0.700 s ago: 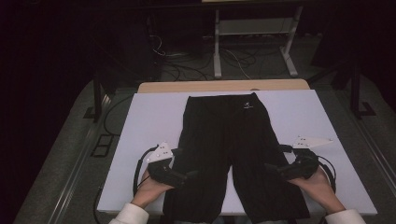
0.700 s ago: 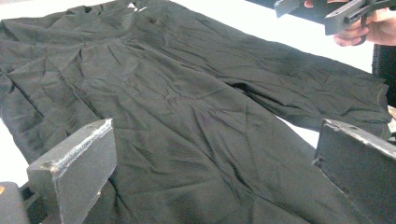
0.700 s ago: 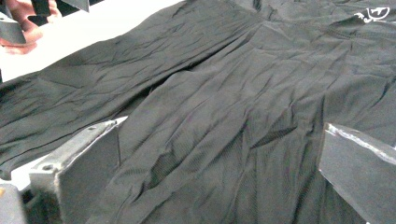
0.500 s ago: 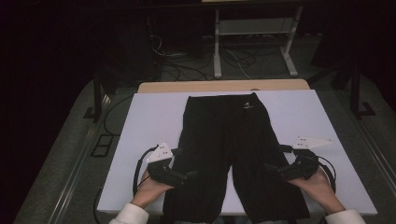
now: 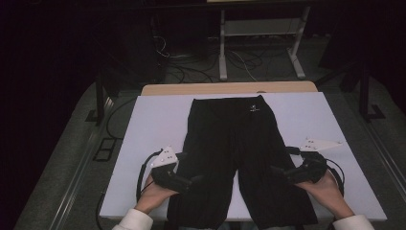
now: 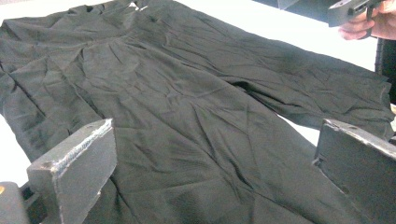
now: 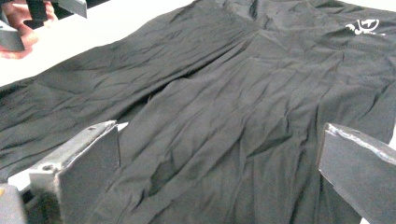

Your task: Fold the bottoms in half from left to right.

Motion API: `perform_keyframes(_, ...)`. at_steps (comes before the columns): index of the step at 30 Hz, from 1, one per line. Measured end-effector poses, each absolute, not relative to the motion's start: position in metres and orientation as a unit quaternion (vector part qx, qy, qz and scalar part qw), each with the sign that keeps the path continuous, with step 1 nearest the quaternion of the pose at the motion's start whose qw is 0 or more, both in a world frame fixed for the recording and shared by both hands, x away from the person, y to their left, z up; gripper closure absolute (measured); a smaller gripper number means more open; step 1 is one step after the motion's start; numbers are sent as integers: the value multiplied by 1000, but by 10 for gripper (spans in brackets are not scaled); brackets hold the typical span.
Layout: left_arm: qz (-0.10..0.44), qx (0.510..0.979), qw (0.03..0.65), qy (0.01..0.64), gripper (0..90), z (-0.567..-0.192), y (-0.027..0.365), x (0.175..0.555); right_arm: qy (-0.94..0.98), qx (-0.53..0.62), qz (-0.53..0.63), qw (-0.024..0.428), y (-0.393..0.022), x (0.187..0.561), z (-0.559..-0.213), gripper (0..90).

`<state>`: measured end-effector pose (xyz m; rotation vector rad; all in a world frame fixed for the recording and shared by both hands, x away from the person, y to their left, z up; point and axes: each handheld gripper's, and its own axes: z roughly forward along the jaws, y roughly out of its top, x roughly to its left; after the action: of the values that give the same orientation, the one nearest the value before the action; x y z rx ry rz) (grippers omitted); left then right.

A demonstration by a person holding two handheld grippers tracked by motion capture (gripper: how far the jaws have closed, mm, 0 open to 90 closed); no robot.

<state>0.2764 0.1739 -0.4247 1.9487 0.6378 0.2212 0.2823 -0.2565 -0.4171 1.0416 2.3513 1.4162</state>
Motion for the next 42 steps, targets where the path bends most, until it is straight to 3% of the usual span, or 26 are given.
perform_keyframes(42, 93, 810, 511, 271, 0, -426, 175, 278, 825, 329, 443, 118, -223, 334, -368, 0)
